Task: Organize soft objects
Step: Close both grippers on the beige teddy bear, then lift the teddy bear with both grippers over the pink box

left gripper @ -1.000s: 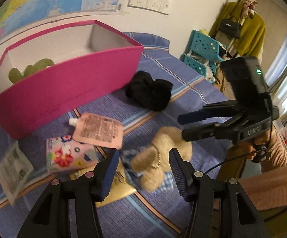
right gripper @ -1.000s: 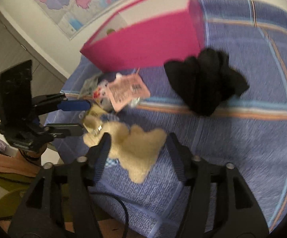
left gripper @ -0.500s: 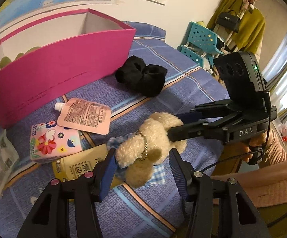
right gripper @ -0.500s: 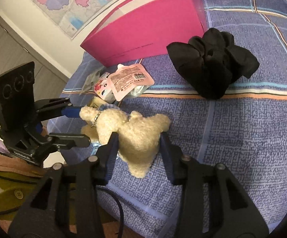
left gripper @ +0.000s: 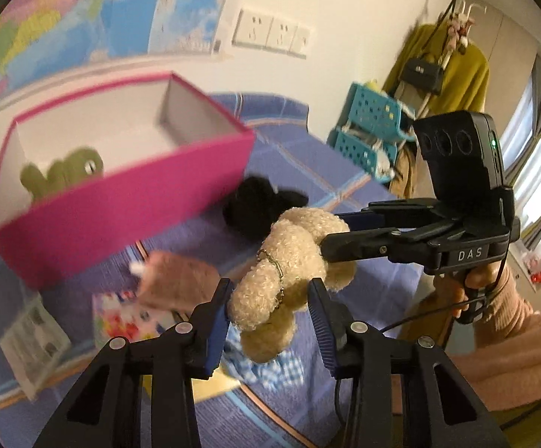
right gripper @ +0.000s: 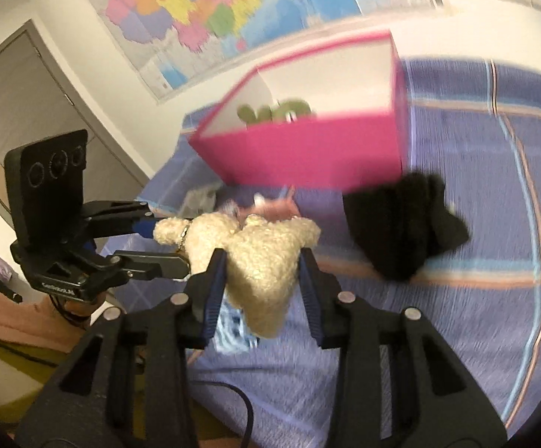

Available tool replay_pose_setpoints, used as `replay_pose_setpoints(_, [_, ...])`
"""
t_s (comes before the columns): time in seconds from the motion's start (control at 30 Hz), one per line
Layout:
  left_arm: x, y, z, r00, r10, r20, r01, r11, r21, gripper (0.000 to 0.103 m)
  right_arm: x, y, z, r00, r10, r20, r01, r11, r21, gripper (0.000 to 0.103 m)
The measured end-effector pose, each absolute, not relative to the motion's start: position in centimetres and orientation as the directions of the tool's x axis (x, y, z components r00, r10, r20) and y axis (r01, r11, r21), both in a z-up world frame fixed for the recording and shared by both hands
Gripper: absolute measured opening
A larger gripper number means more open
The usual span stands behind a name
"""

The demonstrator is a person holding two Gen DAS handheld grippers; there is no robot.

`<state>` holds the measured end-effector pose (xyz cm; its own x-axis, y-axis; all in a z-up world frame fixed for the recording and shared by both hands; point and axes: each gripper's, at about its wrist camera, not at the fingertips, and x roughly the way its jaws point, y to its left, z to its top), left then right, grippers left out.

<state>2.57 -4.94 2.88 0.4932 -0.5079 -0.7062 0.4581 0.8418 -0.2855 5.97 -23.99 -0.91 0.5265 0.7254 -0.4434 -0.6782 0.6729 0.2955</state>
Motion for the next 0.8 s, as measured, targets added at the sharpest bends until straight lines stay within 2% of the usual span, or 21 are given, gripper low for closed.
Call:
replay_pose_setpoints(0.4, [8.0,-3.4,7.8,0.627,-0.435,-0.647,0.401,0.891,-0.212,0.041,9.4,-23.4,5.9,0.615,0.71,-0.343,-0.682,0.698,0.219,0.041])
replay_pose_setpoints(0.8, [14.9,-1.9,7.3,0.624,-0.39,-0.678,0.319,0.918,-0.235,0.041,16.0,-21.7,7.8,0.657,0.648,-0.385,-0.635,0.751,0.181,0.041])
